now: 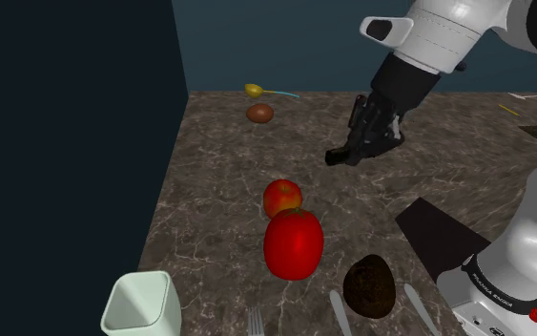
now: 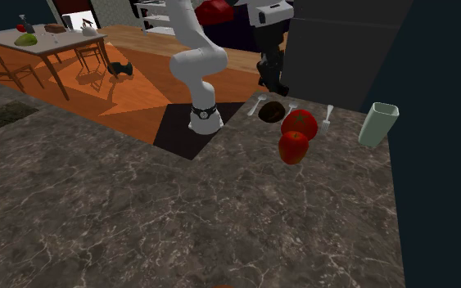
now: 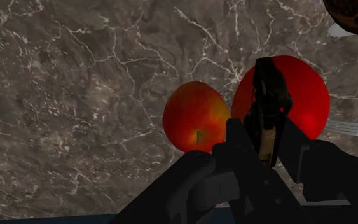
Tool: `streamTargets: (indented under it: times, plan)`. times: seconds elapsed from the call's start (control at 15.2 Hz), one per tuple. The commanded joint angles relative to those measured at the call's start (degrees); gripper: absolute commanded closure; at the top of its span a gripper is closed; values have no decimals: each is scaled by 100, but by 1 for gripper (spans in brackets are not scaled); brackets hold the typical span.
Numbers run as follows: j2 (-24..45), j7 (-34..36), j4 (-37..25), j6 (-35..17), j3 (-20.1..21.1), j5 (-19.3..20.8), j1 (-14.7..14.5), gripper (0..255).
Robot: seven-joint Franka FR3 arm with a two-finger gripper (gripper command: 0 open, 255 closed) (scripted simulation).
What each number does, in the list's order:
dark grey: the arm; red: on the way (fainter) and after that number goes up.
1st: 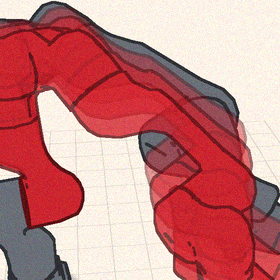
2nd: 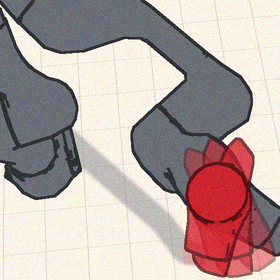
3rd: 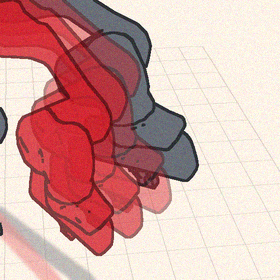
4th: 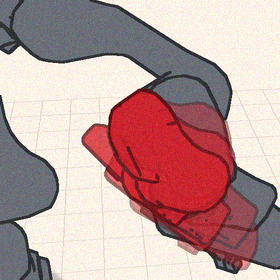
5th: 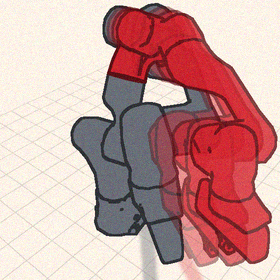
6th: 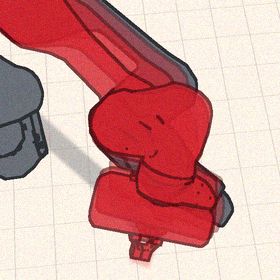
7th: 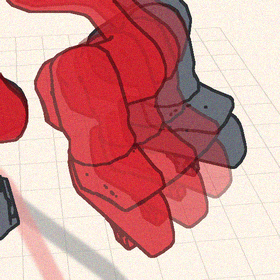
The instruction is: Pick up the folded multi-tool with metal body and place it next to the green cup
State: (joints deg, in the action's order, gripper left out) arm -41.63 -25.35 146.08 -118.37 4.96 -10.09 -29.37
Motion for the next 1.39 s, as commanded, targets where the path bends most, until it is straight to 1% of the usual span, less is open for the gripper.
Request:
streamTargets:
  times: [0.0, 0.4, 0.73, 1.06, 1.32]
  plan:
    - [176, 348, -136, -89, 318, -122, -123, 255]
    - [865, 1178, -682, -352, 1088, -266, -298, 255]
    - [1567, 1905, -1307, -522, 1725, -182, -328, 255]
    - [2387, 2713, -2081, -617, 2367, 155, -282, 255]
    - [3155, 3449, -2817, -607, 2873, 659, -242, 255]
